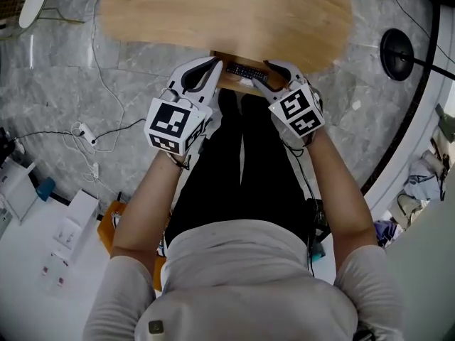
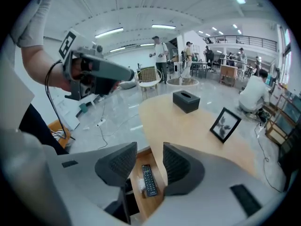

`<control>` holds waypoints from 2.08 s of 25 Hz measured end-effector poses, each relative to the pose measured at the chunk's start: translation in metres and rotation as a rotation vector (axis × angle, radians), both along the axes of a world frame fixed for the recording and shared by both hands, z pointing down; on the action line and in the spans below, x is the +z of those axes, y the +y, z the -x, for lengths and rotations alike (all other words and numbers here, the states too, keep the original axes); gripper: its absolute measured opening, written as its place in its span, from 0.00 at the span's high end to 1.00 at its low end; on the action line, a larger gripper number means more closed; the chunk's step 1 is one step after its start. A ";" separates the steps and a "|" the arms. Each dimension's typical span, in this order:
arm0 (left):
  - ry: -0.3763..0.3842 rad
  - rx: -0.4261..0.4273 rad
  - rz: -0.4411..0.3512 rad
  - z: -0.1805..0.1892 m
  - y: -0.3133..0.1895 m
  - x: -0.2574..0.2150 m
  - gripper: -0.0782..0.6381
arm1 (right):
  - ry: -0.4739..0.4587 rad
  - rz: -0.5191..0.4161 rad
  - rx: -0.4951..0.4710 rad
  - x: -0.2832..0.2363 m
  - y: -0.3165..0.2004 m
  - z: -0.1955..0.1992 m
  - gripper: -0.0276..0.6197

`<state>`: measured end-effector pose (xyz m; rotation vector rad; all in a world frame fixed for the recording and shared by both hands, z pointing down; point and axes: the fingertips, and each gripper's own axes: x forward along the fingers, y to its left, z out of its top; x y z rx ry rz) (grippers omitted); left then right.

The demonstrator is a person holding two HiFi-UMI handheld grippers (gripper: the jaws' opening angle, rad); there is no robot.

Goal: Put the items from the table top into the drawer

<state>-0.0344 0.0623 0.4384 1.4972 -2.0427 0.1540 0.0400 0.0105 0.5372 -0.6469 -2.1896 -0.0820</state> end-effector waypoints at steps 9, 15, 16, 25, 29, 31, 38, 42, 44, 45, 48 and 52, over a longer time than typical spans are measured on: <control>-0.052 0.011 -0.043 -0.005 0.011 -0.100 0.88 | -0.207 0.030 0.079 -0.161 -0.006 -0.005 0.79; -0.105 0.030 -0.105 -0.011 0.015 -0.182 0.88 | -0.312 0.036 0.108 -0.252 -0.002 -0.008 0.84; -0.113 0.035 -0.120 -0.014 0.015 -0.197 0.88 | -0.332 0.032 0.109 -0.267 -0.001 -0.009 0.85; -0.214 0.096 -0.222 -0.046 0.030 -0.309 0.88 | -0.549 0.008 0.162 -0.397 0.001 -0.019 0.91; -0.258 0.105 -0.255 -0.058 0.039 -0.340 0.88 | -0.620 0.009 0.173 -0.435 0.007 -0.032 0.91; -0.276 0.102 -0.277 -0.067 0.044 -0.355 0.88 | -0.650 0.022 0.172 -0.450 0.013 -0.043 0.91; -0.324 0.114 -0.332 -0.098 0.066 -0.392 0.88 | -0.711 0.009 0.162 -0.482 0.032 -0.073 0.91; -0.335 0.108 -0.354 -0.109 0.075 -0.405 0.88 | -0.731 0.018 0.162 -0.497 0.032 -0.087 0.92; -0.336 0.107 -0.362 -0.113 0.077 -0.409 0.88 | -0.733 0.044 0.173 -0.505 0.029 -0.095 0.91; -0.334 0.110 -0.365 -0.115 0.078 -0.411 0.88 | -0.735 0.060 0.179 -0.508 0.028 -0.100 0.92; -0.338 0.110 -0.373 -0.127 0.077 -0.416 0.88 | -0.766 0.073 0.181 -0.520 0.021 -0.118 0.92; -0.341 0.086 -0.391 -0.144 0.064 -0.429 0.88 | -0.782 0.072 0.185 -0.534 0.002 -0.147 0.92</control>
